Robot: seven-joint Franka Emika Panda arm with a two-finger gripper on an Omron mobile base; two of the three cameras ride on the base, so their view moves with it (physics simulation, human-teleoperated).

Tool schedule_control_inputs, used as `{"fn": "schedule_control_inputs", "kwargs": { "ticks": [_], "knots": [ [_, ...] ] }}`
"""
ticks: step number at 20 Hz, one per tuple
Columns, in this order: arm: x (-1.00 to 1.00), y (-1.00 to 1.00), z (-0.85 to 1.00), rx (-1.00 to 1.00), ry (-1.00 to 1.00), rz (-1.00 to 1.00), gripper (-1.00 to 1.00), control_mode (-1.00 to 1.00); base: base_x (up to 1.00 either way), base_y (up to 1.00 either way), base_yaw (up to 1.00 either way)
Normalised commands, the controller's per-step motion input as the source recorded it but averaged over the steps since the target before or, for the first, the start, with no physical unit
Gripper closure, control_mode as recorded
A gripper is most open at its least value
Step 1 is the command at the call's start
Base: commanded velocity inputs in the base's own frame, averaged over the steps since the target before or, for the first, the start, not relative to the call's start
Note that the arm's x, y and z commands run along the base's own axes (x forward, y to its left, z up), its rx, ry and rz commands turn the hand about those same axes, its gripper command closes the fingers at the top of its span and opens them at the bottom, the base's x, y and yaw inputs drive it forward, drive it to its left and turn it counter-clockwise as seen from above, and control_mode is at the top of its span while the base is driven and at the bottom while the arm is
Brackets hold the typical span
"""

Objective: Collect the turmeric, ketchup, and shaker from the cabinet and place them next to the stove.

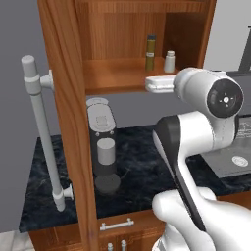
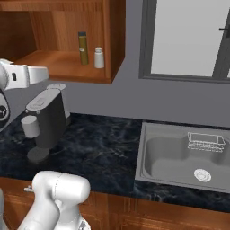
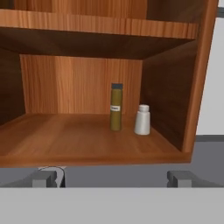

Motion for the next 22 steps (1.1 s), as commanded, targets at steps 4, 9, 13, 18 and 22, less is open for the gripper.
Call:
{"fn": "schedule_control_inputs", "kwargs": {
  "ticks": [4,9,13,18,22],
  "knots": [
    [0.22,0.03,0.06,0.0,0.0,0.0,-1.0,-1.0,0.0,0.0,0.0],
    [0.32,0.13,0.07,0.0,0.0,0.0,-1.0,-1.0,0.0,0.0,0.0],
    [0.35,0.1,0.07,0.0,0.0,0.0,-1.0,-1.0,0.0,0.0,0.0],
    [0.44,-0.03,0.05,0.01,0.0,0.0,-1.0,-1.0,0.0,0.0,0.0],
    [0.5,-0.15,0.1,0.02,0.03,0.0,-1.0,-1.0,0.0,0.0,0.0]
  ]
}}
